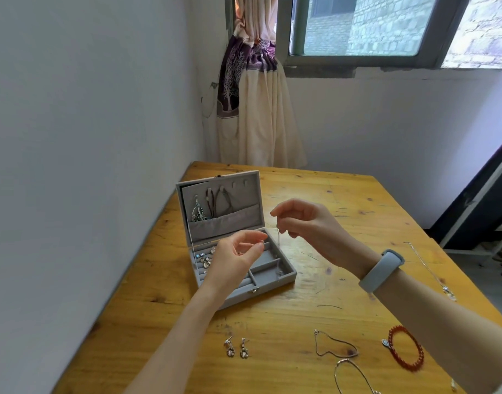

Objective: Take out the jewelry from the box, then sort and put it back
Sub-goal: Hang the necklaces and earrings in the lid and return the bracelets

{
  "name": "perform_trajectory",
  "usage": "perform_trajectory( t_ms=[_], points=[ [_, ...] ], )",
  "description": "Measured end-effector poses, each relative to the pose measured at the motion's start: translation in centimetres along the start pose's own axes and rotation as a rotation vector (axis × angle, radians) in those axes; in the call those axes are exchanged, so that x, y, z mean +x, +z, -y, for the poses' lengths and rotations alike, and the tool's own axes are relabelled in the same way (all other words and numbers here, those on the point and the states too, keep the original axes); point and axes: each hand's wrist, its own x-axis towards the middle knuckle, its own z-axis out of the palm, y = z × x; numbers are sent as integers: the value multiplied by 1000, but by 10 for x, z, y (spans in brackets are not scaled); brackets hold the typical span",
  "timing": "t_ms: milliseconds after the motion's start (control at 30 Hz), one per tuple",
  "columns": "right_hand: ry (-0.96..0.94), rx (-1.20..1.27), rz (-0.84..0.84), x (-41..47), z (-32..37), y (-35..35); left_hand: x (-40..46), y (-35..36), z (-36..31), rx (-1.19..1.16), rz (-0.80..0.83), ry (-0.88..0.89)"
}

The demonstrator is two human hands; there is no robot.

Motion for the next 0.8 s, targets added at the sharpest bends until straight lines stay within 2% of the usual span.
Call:
perform_trajectory(
  t_ms=[167,300,467,600,700,800],
  points=[
    [-138,-289,1,6,7,-4,3,9,-9,-110,41,-1],
    [-200,-379,11,7,7,-8,6,17,-12,-138,38,22],
    [-269,-462,13,7,4,-10,8,20,-9,-153,-49,36],
    [-256,-549,27,6,-1,-12,10,13,-7,-124,-88,34],
    [-261,-790,100,4,-2,-12,14,6,-9,-59,-101,61],
    [-282,-1017,173,6,-4,-8,22,3,-9,126,-56,92]
  ],
)
